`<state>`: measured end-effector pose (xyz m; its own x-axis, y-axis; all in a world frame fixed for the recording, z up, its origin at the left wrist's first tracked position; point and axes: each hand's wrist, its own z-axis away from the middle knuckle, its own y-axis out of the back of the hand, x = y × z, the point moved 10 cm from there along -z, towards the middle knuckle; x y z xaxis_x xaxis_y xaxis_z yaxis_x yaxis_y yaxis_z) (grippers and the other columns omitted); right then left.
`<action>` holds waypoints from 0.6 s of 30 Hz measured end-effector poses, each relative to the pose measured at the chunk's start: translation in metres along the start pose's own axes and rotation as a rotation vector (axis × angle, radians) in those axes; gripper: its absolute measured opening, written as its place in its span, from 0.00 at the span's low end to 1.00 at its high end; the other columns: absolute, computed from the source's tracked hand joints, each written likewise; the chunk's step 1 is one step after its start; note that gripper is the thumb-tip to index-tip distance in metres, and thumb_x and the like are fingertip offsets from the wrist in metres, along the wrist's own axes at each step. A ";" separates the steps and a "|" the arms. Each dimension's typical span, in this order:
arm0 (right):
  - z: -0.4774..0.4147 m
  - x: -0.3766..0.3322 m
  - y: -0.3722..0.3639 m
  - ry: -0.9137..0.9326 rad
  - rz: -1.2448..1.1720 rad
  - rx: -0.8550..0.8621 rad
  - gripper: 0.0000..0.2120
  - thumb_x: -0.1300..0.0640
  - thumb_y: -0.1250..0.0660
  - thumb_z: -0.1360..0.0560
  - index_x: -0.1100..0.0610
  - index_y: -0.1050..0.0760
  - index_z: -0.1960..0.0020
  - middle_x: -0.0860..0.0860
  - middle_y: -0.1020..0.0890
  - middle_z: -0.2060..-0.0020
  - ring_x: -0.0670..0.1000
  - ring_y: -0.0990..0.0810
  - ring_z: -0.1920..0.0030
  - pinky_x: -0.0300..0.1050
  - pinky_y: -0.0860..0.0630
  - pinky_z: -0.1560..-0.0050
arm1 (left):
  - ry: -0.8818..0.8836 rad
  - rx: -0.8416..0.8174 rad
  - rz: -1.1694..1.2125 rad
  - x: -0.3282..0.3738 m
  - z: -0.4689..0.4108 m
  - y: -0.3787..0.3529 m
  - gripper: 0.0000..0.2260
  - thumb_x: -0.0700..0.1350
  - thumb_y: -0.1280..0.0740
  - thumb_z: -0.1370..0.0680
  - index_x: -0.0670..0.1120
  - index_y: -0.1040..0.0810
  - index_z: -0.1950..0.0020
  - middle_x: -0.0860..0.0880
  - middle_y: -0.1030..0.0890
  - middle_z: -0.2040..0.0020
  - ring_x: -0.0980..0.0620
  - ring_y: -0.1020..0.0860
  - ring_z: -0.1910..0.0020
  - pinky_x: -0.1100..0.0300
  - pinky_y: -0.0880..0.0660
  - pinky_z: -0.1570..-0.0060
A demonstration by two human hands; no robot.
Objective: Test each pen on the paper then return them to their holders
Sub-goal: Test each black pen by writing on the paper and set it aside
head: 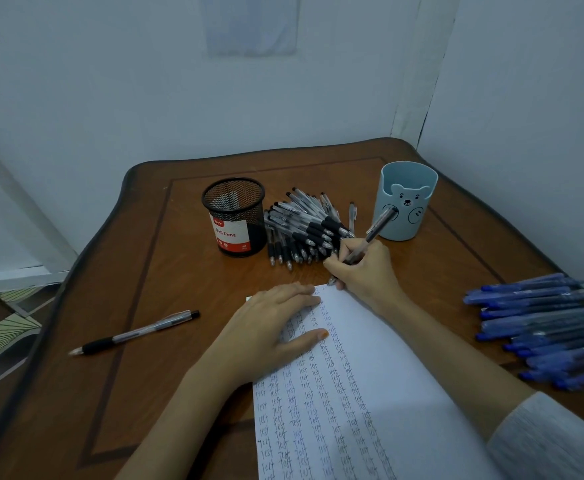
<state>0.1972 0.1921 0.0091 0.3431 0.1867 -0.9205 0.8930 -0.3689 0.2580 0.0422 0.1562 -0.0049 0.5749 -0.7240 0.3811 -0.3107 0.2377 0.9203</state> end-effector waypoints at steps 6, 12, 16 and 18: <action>0.001 -0.002 -0.003 0.017 0.025 -0.013 0.18 0.71 0.33 0.29 0.59 0.36 0.72 0.57 0.32 0.77 0.51 0.25 0.79 0.43 0.30 0.74 | -0.005 0.003 -0.004 0.001 0.000 0.000 0.30 0.70 0.50 0.26 0.58 0.34 0.29 0.62 0.36 0.28 0.66 0.41 0.29 0.63 0.42 0.30; -0.001 0.000 -0.001 0.013 0.010 -0.010 0.18 0.71 0.33 0.30 0.59 0.36 0.72 0.56 0.33 0.78 0.53 0.25 0.79 0.44 0.31 0.74 | -0.010 0.004 -0.007 0.001 0.000 0.001 0.30 0.70 0.49 0.26 0.58 0.34 0.29 0.62 0.36 0.28 0.65 0.41 0.29 0.65 0.44 0.31; 0.000 -0.002 -0.003 0.028 0.021 -0.022 0.19 0.72 0.34 0.30 0.58 0.36 0.73 0.53 0.33 0.79 0.53 0.26 0.79 0.43 0.31 0.74 | -0.013 0.014 -0.003 0.002 0.001 0.001 0.26 0.67 0.45 0.24 0.57 0.34 0.29 0.61 0.35 0.28 0.65 0.41 0.29 0.65 0.45 0.32; 0.000 -0.002 -0.002 0.025 0.007 -0.025 0.18 0.72 0.33 0.30 0.60 0.35 0.73 0.55 0.33 0.79 0.52 0.26 0.79 0.44 0.31 0.74 | -0.015 0.015 -0.003 0.002 0.001 0.001 0.27 0.67 0.45 0.24 0.57 0.34 0.29 0.61 0.35 0.28 0.65 0.41 0.29 0.65 0.45 0.32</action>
<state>0.1941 0.1922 0.0104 0.3564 0.2069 -0.9111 0.8975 -0.3471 0.2722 0.0421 0.1546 -0.0036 0.5642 -0.7344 0.3772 -0.3204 0.2264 0.9199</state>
